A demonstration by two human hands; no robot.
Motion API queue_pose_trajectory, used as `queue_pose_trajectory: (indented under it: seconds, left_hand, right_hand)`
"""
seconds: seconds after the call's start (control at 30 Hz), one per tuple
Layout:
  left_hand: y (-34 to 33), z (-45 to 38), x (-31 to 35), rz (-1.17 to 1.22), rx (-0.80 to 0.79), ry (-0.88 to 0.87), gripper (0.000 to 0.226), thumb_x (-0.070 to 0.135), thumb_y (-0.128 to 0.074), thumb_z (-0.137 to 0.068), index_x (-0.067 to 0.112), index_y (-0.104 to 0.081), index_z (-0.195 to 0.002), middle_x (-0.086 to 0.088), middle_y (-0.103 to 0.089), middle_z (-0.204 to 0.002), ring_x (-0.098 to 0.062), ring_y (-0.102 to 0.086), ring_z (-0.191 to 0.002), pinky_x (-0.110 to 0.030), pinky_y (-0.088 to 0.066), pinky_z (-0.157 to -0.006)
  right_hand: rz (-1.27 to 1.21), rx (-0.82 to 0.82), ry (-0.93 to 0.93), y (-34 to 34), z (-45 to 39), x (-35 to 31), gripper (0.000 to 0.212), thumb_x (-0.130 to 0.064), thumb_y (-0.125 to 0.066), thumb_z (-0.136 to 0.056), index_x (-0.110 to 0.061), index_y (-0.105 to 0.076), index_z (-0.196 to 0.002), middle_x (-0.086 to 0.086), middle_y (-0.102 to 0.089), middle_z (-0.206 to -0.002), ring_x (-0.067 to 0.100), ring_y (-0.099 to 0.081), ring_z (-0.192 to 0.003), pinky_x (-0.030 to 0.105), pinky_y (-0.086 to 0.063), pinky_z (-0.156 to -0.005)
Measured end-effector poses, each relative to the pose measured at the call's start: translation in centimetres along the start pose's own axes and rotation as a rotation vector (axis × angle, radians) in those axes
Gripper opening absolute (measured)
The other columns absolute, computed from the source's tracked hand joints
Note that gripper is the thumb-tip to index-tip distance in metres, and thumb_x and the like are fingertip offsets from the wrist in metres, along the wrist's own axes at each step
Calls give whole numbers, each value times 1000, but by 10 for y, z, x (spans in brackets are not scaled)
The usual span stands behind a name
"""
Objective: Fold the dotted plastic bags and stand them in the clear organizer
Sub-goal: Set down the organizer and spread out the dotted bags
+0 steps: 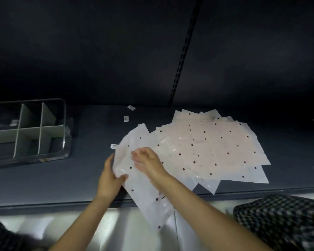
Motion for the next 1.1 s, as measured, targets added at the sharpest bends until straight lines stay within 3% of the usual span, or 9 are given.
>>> queue_pose_trajectory:
  seconds: [0.27,0.4,0.5,0.57,0.63,0.73,0.9,1.0,1.1]
  left_hand:
    - [93,-57,-1,-254,312,-5,55,0,-55,-90,15,-37,-139,-21,-62,-117,-38,-58,-94,-39,-43,-72]
    - [95,-54,8,-579,369,-208,60,-2,-55,-88,6,-32,-143,-24,-42,-137,-43,-42,-121,-53,-42,-94]
    - [59,-35,1,-796,165,-358,55,21,-57,-92,10,-38,-142,-17,-30,-151,-40,-28,-137,-56,-27,-110]
    - [30,-23,-19,-961,-85,-319,64,59,-25,-91,30,-20,-149,-1,-4,-158,-30,-6,-146,-53,-9,-115]
    - [16,-16,-44,-1071,-203,-284,75,74,10,-75,44,8,-145,8,22,-153,-23,16,-145,-54,4,-114]
    - [25,-19,-61,-1131,-215,-276,70,74,21,-71,49,29,-135,10,33,-149,-21,28,-140,-55,14,-111]
    - [47,-37,-47,-1113,-236,-155,64,63,-11,-91,41,13,-146,8,21,-156,-19,20,-144,-55,3,-116]
    - [26,-34,-2,-818,-205,-286,82,78,-17,-80,34,-12,-149,12,5,-156,-12,8,-145,-43,-2,-118]
    - [-21,-17,40,-467,-400,-363,93,82,-42,-70,34,-21,-147,20,-18,-146,-2,-11,-141,-28,-14,-116]
  right_hand:
    - [842,366,265,138,4,4,36,-17,-57,-93,-11,-51,-129,3,-50,-135,21,-42,-127,17,-28,-98]
    - [1139,316,219,144,0,16,63,-37,-63,-88,-16,-38,-141,2,-33,-149,22,-28,-135,27,-25,-108]
    - [1230,423,116,132,-6,20,79,-47,-66,-82,-16,-29,-145,8,-33,-146,28,-33,-129,35,-35,-103]
    - [1065,446,48,129,-12,19,81,-37,-72,-80,-13,-28,-144,14,-34,-140,30,-41,-123,33,-39,-97]
    - [872,408,4,130,-18,16,72,-20,-71,-83,-8,-32,-142,16,-41,-136,30,-48,-119,31,-41,-94]
    - [757,380,8,145,-23,0,44,-9,-57,-91,-6,-46,-134,14,-53,-132,29,-53,-116,30,-44,-94]
    - [998,-136,-27,167,-20,-61,20,-15,-63,-89,-28,-65,-105,-13,-55,-122,8,-50,-113,16,-40,-87]
    - [1258,-473,-140,154,-15,-94,20,-21,-68,-85,-41,-65,-86,-28,-56,-103,-8,-50,-97,6,-34,-81]
    - [1400,-639,-107,121,-27,-103,15,-18,-72,-80,-31,-70,-87,-25,-61,-91,-7,-53,-88,8,-36,-80]
Point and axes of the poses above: each hand's wrist, its own z-axis away from the middle knuckle, its own y-axis out of the back of the hand, x = y × z, the point moved 4 cm from there along -z, towards the middle knuckle
